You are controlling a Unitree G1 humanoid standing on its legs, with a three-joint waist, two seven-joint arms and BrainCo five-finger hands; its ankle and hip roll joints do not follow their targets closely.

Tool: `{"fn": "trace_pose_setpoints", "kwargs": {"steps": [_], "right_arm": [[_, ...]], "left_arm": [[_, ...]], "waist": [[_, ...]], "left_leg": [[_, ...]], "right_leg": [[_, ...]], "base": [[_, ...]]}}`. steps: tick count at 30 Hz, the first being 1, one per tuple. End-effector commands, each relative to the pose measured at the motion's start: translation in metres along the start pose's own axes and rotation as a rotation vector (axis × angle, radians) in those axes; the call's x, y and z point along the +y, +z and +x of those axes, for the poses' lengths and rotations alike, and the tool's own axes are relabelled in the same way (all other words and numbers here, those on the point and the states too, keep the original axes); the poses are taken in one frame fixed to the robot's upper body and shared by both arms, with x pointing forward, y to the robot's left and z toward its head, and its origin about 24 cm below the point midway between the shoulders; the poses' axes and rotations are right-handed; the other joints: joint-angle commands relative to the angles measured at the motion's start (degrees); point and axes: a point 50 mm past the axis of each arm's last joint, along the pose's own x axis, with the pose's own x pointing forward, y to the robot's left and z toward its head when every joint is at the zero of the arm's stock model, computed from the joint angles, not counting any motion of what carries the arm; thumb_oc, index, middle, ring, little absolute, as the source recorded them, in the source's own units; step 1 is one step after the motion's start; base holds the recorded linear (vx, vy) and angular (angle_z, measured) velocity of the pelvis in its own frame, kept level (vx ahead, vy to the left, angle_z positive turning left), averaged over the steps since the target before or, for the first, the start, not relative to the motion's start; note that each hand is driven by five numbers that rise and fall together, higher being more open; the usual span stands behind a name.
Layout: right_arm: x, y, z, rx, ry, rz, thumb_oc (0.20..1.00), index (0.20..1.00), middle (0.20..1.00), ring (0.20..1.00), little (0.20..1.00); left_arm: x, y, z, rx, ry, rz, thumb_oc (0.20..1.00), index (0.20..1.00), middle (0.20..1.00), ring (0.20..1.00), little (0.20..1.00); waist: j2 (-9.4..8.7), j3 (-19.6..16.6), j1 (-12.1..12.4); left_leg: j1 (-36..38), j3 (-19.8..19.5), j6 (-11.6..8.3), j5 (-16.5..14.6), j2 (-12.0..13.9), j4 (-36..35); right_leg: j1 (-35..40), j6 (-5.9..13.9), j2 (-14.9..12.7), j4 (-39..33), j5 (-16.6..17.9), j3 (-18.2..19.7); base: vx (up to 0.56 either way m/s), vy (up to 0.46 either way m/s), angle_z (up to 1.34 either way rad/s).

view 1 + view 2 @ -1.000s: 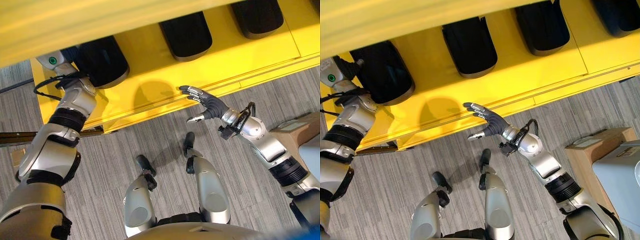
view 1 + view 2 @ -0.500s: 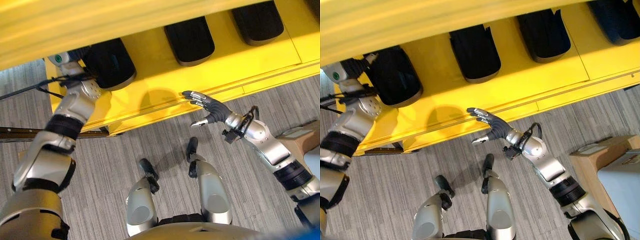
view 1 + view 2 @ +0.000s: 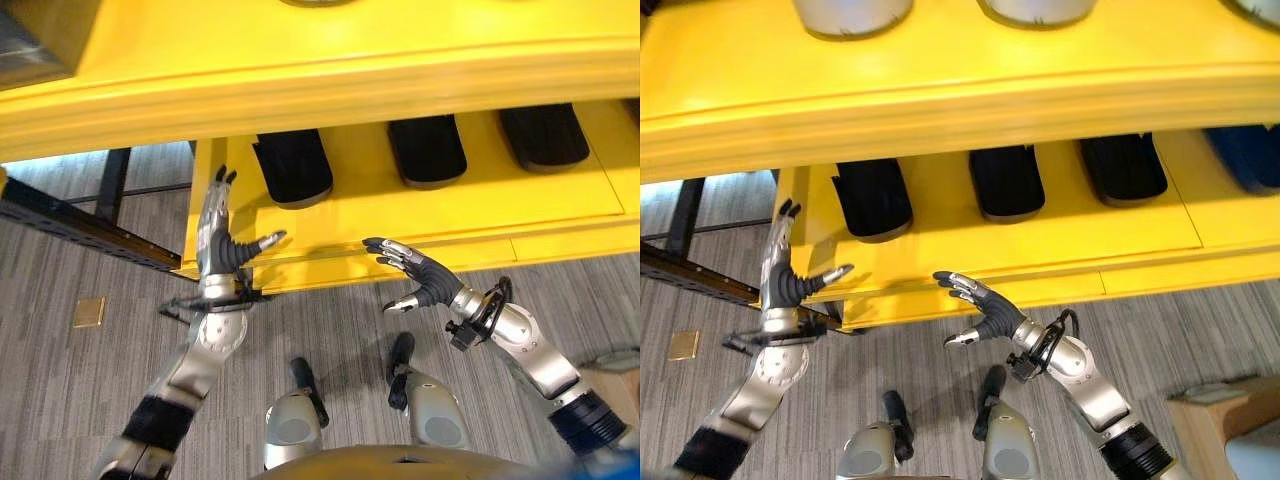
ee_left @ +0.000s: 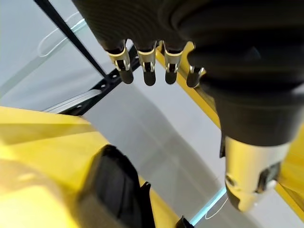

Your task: Move parts from the plastic box to the shelf.

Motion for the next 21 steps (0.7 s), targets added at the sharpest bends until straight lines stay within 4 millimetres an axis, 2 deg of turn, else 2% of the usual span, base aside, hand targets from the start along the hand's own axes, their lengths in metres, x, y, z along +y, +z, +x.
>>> {"fn": "trace_pose_setpoints", "kwargs": {"steps": [1, 3, 4, 7, 10, 14, 21], "right_arm": [[0.002, 0.032, 0.013, -0.22, -0.006, 0.031, 1.0, 1.0, 1.0, 1.0, 1.0], [0.004, 0.035, 0.016, -0.239, -0.006, 0.036, 1.0, 1.0, 1.0, 1.0, 1.0], [0.007, 0.039, 0.022, -0.269, -0.028, 0.038, 1.0, 1.0, 1.0, 1.0, 1.0], [0.005, 0.044, 0.031, -0.293, -0.122, 0.051, 1.0, 1.0, 1.0, 1.0, 1.0], [-0.004, 0.046, 0.032, -0.314, -0.242, 0.062, 1.0, 1.0, 1.0, 1.0, 1.0], [-0.013, 0.047, 0.03, -0.33, -0.358, 0.062, 1.0, 1.0, 1.0, 1.0, 1.0], [-0.035, 0.042, 0.027, -0.343, -0.606, 0.047, 1.0, 1.0, 1.0, 1.0, 1.0]], "left_arm": [[0.012, 0.018, 0.018, -0.15, 0.0, -0.064, 1.0, 1.0, 1.0, 1.0, 1.0], [0.013, 0.013, 0.011, -0.102, -0.015, -0.094, 1.0, 1.0, 1.0, 1.0, 1.0], [0.01, 0.011, 0.001, -0.081, -0.04, -0.101, 1.0, 1.0, 1.0, 1.0, 1.0], [0.01, 0.004, -0.007, -0.075, -0.038, -0.026, 1.0, 1.0, 1.0, 1.0, 1.0], [0.005, -0.005, -0.017, 0.002, -0.083, -0.077, 1.0, 1.0, 1.0, 1.0, 1.0], [-0.002, -0.005, -0.026, 0.013, -0.124, -0.122, 1.0, 1.0, 1.0, 1.0, 1.0], [-0.006, -0.007, -0.027, 0.045, -0.104, -0.162, 1.0, 1.0, 1.0, 1.0, 1.0]], "waist": [[-3.8, -0.13, 0.72], [-3.77, -0.5, 1.62], [-3.64, -0.72, 2.96], [-3.69, -1.16, 3.94], [-3.55, -1.45, 4.1], [-3.25, -1.58, 3.92], [-2.48, -1.88, 3.68]], "left_leg": [[-4.52, -2.49, -0.08, 1.47, -1.59, 3.92], [-3.53, -2.75, -0.11, 1.53, -1.74, 3.2], [-2.67, -3.08, -0.13, 1.68, -1.8, 2.43], [-1.29, -3.26, -0.27, 1.94, -1.82, 1.04], [-0.08, -3.03, -0.23, 2.04, -1.97, -0.16], [0.96, -2.49, -0.04, 2.06, -2.09, -1.04], [2.45, -2.2, 0.52, 2.11, -2.62, -2.53]], "right_leg": [[9.29, 4.82, -0.07, -0.8, -5.76, 0.28], [10.36, 4.95, -0.08, -1.35, -5.52, -0.01], [11.36, 5.05, -0.16, -1.72, -5.45, -0.37], [12.2, 5.3, -0.2, -2.27, -5.23, -0.36], [12.51, 5.6, -0.37, -2.82, -4.84, -0.16], [12.48, 5.86, -0.61, -2.85, -4.61, 0.09], [12.12, 6.1, -0.87, -2.5, -4.41, 0.72]], "base": [[0.0, -0.012, 0.18], [-0.01, 0.009, 0.3], [-0.03, 0.023, 0.35], [-0.02, 0.028, 0.23], [-0.01, 0.061, 0.09], [-0.01, 0.044, 0.01], [0.01, 0.049, -0.02]]}}
